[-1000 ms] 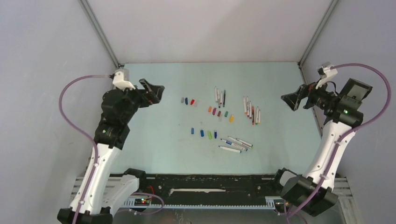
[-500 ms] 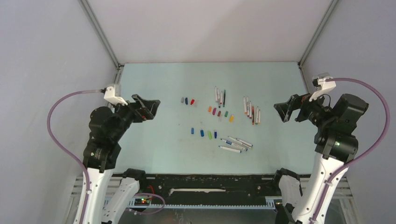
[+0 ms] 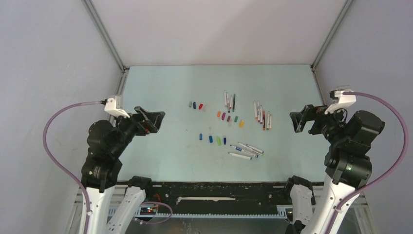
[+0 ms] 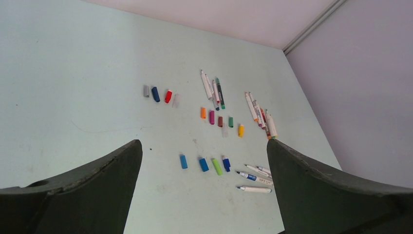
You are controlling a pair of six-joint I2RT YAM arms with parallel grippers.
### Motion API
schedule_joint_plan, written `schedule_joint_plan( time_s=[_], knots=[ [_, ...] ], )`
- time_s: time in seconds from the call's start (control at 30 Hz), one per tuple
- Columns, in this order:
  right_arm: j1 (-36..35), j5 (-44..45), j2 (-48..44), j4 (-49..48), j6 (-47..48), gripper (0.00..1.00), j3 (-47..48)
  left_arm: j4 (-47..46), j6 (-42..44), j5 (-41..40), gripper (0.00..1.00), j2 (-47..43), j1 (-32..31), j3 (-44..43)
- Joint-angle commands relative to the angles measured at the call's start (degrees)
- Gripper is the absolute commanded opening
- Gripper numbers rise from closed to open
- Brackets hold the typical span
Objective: Open the pen caps
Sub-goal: Reset both arms
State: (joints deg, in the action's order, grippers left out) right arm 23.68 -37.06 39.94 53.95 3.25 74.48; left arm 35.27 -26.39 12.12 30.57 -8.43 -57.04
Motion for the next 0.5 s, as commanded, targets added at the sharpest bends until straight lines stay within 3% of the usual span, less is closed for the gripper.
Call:
schedule_joint_plan(
  time_s=[0.0,0.47],
  knots=[
    [-0.22,0.44,0.05,-1.23,-1.67,1.0,1.1,1.03,2.13,-0.53,1.0,-0.42,0.52,-3.72],
    [-0.39,-2.3,2.96,-12.19,-7.8,1.0,-4.98,3.14,5.04,-3.83,1.0,-3.3,0.52,-3.87]
  ],
)
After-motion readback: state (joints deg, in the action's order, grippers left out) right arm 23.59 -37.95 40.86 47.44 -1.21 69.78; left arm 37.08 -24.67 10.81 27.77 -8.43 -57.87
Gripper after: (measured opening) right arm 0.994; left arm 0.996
